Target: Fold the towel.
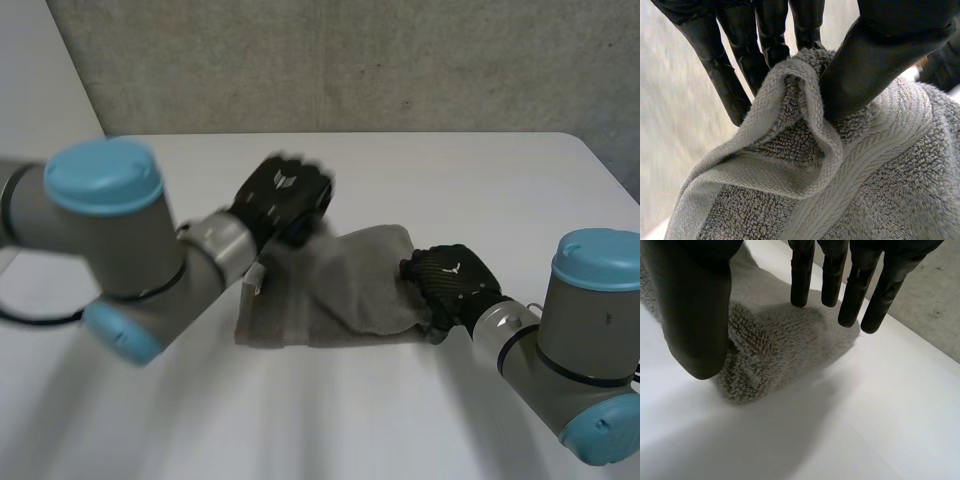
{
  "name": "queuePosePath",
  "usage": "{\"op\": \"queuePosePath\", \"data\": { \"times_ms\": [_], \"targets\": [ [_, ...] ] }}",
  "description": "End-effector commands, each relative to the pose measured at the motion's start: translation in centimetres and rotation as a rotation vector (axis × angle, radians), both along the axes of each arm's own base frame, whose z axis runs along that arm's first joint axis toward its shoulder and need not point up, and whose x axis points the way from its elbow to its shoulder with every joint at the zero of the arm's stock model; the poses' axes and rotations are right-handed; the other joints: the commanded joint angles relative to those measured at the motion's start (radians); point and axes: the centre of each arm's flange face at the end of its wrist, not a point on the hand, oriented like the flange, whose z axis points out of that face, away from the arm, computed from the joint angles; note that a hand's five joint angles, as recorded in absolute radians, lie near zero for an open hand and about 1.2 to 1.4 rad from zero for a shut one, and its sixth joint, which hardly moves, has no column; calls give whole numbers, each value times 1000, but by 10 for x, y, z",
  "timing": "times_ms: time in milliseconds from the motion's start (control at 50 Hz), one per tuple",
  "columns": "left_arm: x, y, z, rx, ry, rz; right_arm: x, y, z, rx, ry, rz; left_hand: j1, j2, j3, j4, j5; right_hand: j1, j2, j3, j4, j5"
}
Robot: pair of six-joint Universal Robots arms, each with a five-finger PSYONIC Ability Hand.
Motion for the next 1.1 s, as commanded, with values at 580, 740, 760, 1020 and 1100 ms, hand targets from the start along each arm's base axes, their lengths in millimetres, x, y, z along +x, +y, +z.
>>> {"op": "queuePosePath", "data": {
  "times_ms": [580,740,760,1020,1100],
  "targets": [
    [75,22,-103,125,-185,158,-10,-2,9,-24,-9,-35,-670,-691,-690,-708,-686,-51,-50,-56,-60,-57],
    [78,27,-101,136,-182,161,-11,2,4,-16,-12,-22,-807,-829,-827,-845,-824,22,23,17,13,16],
    [78,27,-101,136,-182,161,-11,2,4,-16,-12,-22,-808,-829,-828,-846,-824,23,23,17,14,16],
    [84,42,-83,115,-162,163,-9,-5,-10,-52,9,-1,-966,-988,-986,-1004,-983,342,342,336,333,336],
    [86,41,-65,83,-114,177,-10,-5,-13,-47,30,6,-1025,-1046,-1045,-1063,-1042,576,577,571,567,570]
  ]
}}
